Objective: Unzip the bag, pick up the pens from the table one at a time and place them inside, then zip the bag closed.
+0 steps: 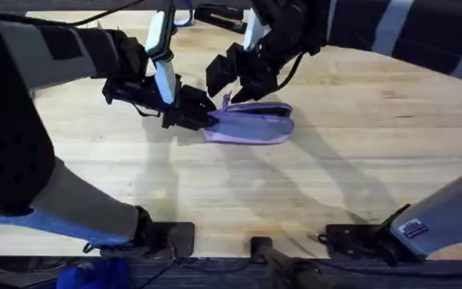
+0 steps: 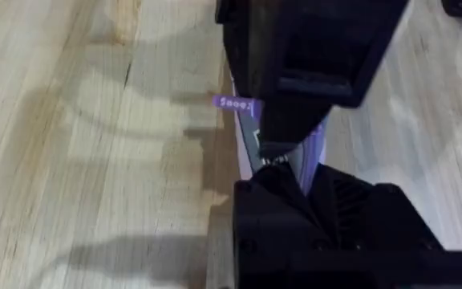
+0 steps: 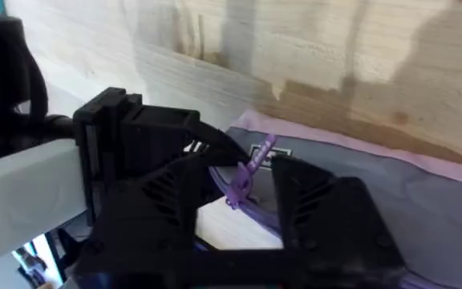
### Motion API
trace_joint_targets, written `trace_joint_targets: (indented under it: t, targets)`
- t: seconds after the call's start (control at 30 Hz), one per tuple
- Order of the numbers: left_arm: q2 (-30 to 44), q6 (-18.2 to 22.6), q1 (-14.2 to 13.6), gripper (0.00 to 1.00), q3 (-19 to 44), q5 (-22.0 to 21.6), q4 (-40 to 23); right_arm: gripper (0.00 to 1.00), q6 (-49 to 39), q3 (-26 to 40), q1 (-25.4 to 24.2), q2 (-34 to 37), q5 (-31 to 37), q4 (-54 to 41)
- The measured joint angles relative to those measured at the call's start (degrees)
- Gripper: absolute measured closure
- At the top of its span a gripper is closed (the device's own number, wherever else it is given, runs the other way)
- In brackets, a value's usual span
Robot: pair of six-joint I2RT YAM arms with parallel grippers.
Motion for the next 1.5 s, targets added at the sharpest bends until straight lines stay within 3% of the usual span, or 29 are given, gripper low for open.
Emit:
trace_joint_targets:
  t: [0.23,0.33,0.37,1.1,1.5]
  targets:
    - [0.0,0.0,0.0,0.957,-0.01,0.0,0.0,0.702,0.17,0.0,0.0,0.0,-0.03,-0.2]
    - [0.0,0.0,0.0,0.957,0.01,0.0,0.0,0.926,0.34,0.0,0.0,0.0,-0.02,-0.23]
    - [0.0,0.0,0.0,0.957,0.01,0.0,0.0,0.955,0.52,0.0,0.0,0.02,-0.05,-0.25]
    - [0.0,0.0,0.0,0.958,0.01,0.0,0.0,0.97,0.25,0.0,-0.24,-0.12,-0.05,-0.23]
    - [0.0,0.0,0.02,0.958,0.01,0.42,0.46,0.97,-2.1,0.0,-2.03,-5.44,-0.87,-1.2]
